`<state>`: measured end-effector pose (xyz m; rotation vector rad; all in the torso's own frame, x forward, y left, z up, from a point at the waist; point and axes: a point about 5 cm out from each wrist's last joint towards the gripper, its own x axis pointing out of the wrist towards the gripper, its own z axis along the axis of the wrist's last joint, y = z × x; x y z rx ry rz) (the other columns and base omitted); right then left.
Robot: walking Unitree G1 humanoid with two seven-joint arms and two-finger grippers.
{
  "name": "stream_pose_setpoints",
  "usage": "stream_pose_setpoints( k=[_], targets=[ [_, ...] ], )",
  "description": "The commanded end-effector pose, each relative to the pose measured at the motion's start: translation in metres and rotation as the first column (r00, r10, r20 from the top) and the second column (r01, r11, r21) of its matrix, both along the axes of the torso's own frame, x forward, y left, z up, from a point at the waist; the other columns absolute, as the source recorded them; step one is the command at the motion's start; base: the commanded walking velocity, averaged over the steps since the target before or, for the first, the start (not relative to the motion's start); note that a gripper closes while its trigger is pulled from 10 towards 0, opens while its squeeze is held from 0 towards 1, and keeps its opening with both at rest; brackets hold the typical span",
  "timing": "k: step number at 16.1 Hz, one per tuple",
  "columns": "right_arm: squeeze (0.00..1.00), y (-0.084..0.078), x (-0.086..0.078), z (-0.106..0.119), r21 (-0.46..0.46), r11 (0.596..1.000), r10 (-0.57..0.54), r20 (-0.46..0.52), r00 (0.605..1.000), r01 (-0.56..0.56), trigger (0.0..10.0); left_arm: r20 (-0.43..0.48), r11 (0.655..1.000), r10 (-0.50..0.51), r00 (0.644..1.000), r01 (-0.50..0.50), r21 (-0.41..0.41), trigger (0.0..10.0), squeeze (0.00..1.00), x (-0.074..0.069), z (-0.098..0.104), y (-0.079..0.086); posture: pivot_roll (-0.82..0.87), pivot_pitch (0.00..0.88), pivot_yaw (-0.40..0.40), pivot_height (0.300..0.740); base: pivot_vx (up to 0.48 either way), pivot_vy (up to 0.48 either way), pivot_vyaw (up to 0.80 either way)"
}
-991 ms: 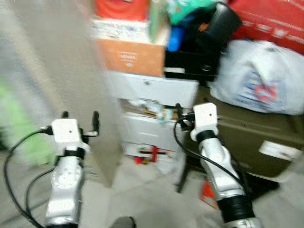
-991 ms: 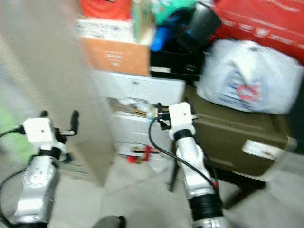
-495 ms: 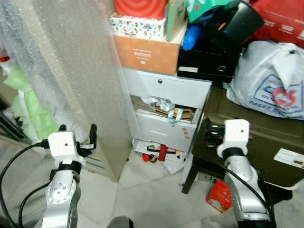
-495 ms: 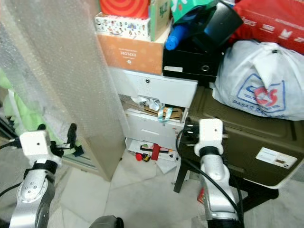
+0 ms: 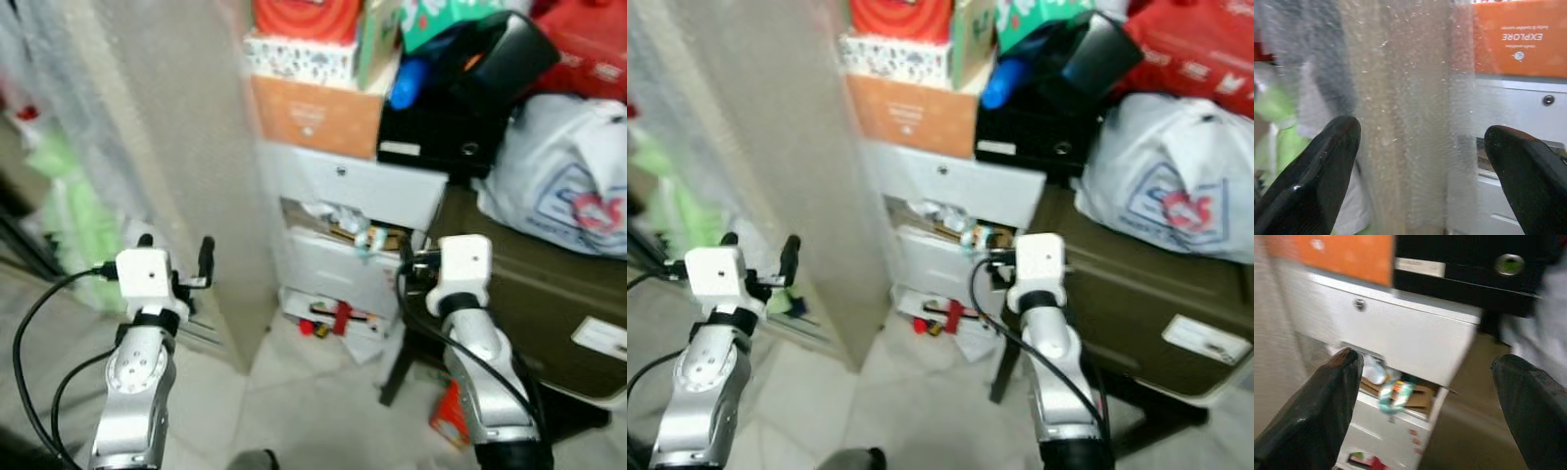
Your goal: Clean up the room
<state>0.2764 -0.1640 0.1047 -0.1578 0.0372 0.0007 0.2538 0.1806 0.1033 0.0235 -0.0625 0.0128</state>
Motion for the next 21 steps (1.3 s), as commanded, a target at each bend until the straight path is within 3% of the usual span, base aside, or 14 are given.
stream_pose_setpoints(
  k=[1, 14, 21],
  targets=[
    [0.00, -0.003, 0.001, -0.002, -0.006, 1.000, -0.015, -0.011, 1.000, 0.015, 10.0, -0.001, 1.000, -0.013, 1.000, 0.013, -0.001, 10.0, 0.00, 0.002, 0.000, -0.003, 0.02, 0.001, 0.019, 0.740, 0.000, 0.000, 0.80],
    [0.00, 0.005, 0.008, 0.004, -0.023, 1.000, 0.021, 0.013, 1.000, -0.020, 10.0, 0.011, 1.000, 0.014, 1.000, -0.015, 0.027, 10.0, 0.00, 0.011, 0.003, -0.008, 0.02, 0.020, 0.015, 0.740, 0.000, 0.000, 0.80],
    [0.00, 0.009, 0.012, 0.006, -0.034, 0.999, 0.030, 0.029, 0.999, -0.029, 10.0, 0.020, 0.997, 0.064, 0.998, -0.065, 0.039, 10.0, 0.00, 0.012, 0.004, -0.002, 0.02, 0.021, 0.016, 0.740, 0.000, 0.000, 0.80]
  ],
)
